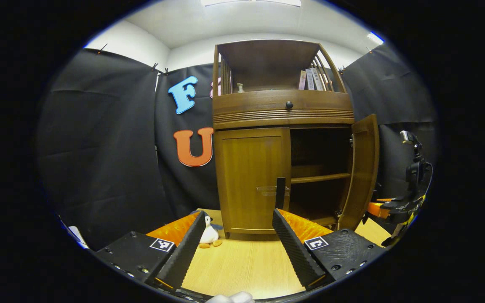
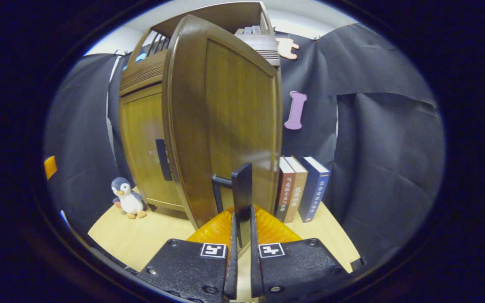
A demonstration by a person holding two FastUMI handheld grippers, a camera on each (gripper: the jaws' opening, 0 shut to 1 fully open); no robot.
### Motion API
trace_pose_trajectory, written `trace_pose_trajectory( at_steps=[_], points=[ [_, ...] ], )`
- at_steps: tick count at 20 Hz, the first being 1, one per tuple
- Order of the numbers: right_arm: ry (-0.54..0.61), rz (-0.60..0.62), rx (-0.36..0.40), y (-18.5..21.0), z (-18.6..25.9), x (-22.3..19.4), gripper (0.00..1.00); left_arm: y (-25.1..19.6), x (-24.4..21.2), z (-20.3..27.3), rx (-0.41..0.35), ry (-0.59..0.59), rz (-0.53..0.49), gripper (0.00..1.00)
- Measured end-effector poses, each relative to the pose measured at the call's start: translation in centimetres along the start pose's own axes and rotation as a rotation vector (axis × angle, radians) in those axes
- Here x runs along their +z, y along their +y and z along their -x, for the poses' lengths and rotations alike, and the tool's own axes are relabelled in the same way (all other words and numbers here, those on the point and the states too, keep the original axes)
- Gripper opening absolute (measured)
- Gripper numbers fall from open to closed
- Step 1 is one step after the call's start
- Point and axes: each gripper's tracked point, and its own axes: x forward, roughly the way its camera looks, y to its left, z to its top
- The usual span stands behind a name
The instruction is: Open the right door of the double-door shoe cabinet with the right hand, and open the left door with the left hand.
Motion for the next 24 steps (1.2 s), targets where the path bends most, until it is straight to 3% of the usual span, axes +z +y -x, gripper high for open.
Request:
trace_pose_trajectory(
  at_steps=[11,24],
  points=[
    [-0.002,-0.007,-0.069,-6.0,0.2,0.3,0.04,-3.1,0.3,-1.7,-0.074,-0.009,-0.011,0.96],
    [-0.004,-0.009,0.047,-10.2,-0.2,0.8,0.04,-5.6,1.0,-2.4,-0.087,-0.017,-0.017,0.96]
  ],
)
